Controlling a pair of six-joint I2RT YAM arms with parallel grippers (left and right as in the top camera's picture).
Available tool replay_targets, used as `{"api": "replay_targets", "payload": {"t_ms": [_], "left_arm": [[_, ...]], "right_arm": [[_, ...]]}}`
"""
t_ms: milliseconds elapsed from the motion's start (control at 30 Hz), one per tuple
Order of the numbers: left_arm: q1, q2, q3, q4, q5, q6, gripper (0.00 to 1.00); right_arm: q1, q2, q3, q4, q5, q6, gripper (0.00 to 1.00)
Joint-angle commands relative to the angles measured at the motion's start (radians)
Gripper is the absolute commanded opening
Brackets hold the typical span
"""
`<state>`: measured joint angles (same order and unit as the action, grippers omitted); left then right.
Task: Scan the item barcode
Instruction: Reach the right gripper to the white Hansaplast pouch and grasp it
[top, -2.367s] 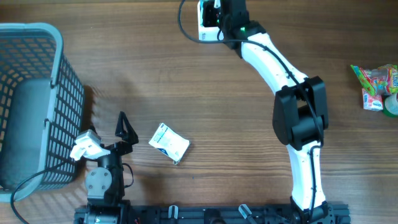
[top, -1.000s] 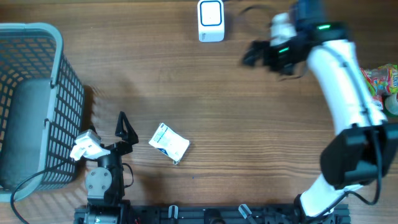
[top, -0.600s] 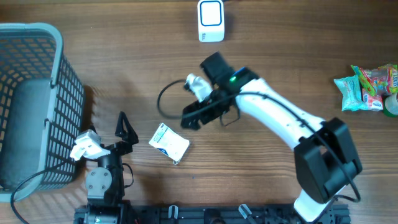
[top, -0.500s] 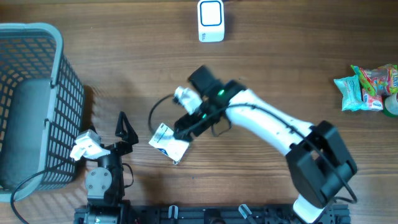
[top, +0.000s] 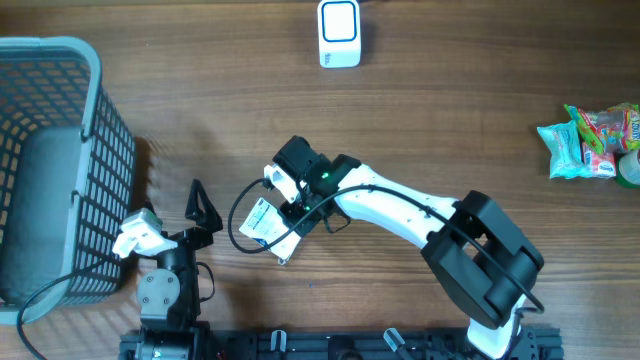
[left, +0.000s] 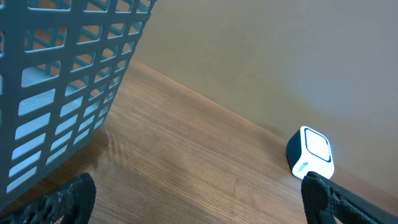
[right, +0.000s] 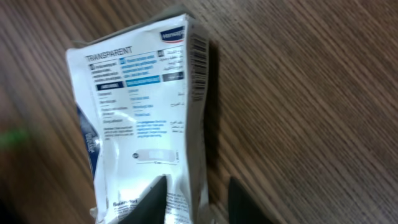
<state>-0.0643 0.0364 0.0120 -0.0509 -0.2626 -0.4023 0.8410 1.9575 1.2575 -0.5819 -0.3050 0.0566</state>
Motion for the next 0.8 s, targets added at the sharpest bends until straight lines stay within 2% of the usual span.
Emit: {"api": "replay_targets", "payload": {"t_ms": [0, 100, 200, 300, 433, 567, 767], "left_arm": [[0.005, -0.003, -0.006, 0.003, 0.005, -0.002, 1.0], [0.005, -0.003, -0.006, 0.003, 0.005, -0.002, 1.0], [0.005, -0.003, -0.006, 0.003, 0.005, -0.003, 1.0], [0.005, -0.003, -0.006, 0.003, 0.005, -0.002, 1.0], [0.005, -0.003, -0.006, 0.003, 0.005, -0.003, 1.0], [0.005, -0.003, -0.006, 0.003, 0.005, -0.002, 1.0], [0.005, -0.003, -0.006, 0.003, 0.005, -0.002, 1.0]], "right_arm": [[0.0, 0.016, -0.007, 0.005, 0.017, 0.0, 0.13], [-0.001, 0.016, -0.007, 0.005, 0.017, 0.0, 0.05], [-0.017, 0.013, -0.003, 0.002, 0.035, 0.044, 0.04], [-0.097, 0.006, 0.042, -0.045, 0.233, 0.198, 0.04], [-0.255, -0.004, 0.117, -0.138, 0.454, 0.312, 0.04], [-0.357, -0.006, 0.121, -0.158, 0.417, 0.389, 0.04], [-0.36, -0.111, 0.166, -0.211, 0.403, 0.413, 0.04]]}}
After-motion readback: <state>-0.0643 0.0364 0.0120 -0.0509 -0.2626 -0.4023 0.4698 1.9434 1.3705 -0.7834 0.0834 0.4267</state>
